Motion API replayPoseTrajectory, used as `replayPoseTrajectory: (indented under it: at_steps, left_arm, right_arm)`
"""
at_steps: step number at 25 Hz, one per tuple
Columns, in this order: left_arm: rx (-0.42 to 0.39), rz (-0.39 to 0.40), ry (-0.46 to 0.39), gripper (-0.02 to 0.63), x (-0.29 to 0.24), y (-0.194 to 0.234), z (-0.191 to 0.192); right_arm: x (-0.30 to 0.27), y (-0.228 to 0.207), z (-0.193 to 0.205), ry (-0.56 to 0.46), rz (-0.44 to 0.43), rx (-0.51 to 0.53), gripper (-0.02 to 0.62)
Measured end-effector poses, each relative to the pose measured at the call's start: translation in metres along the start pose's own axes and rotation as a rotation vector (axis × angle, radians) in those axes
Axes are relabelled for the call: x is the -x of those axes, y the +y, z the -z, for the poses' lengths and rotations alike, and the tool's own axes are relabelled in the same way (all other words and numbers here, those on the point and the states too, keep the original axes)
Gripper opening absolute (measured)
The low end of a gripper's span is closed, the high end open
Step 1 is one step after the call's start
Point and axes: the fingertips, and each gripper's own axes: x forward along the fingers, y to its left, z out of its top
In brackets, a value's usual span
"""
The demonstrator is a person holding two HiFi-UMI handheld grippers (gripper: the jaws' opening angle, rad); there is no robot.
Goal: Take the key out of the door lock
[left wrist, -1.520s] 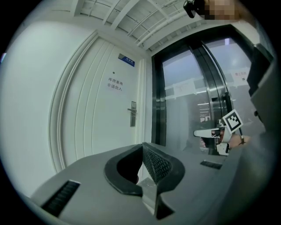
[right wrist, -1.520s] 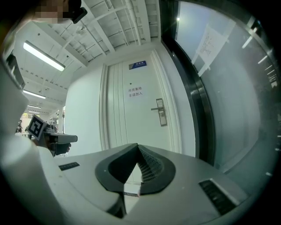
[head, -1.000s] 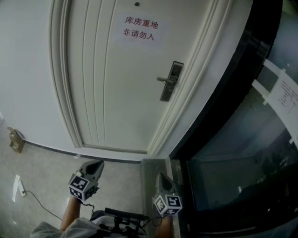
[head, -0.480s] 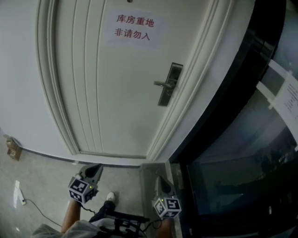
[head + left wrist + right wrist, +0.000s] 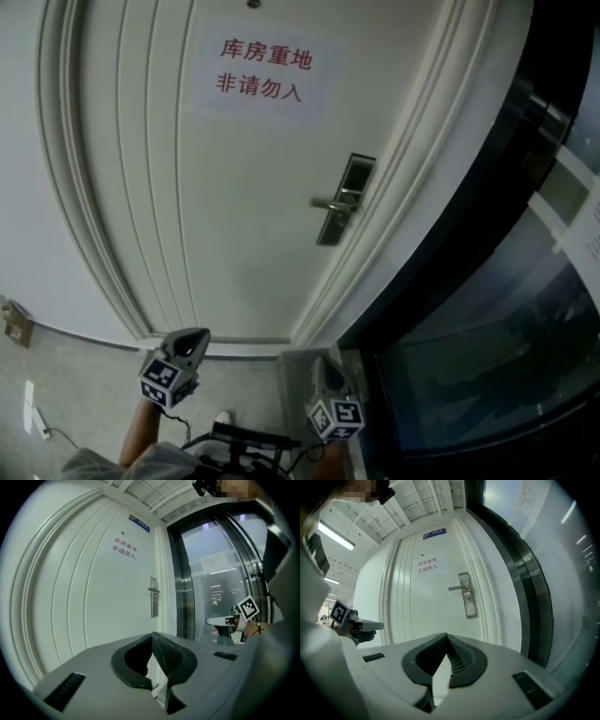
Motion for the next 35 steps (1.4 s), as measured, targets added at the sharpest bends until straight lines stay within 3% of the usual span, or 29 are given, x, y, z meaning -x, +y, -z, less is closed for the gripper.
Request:
replayPoseTrajectory:
  at_steps: [14, 24, 35]
  left_arm:
    - [0.024, 0.022, 0.002, 0.005, -0.071, 0.08, -0.002]
    - [0.047, 0.052, 0.016, 0.005, -0.094, 0.099, 0.008]
    - [0.063, 0.012, 0.01, 0.005, -0.129, 0.106, 0.001]
  right_arm:
    - [-0.09, -0.01, -0.007, 0.001, 0.055, 0.013, 0.011]
    - [-0.117, -0.019, -0.021, -0.004, 0.089, 0.052, 0.011]
    - [-0.158, -0.054, -0.052, -0.029, 0.065, 0.17, 0.011]
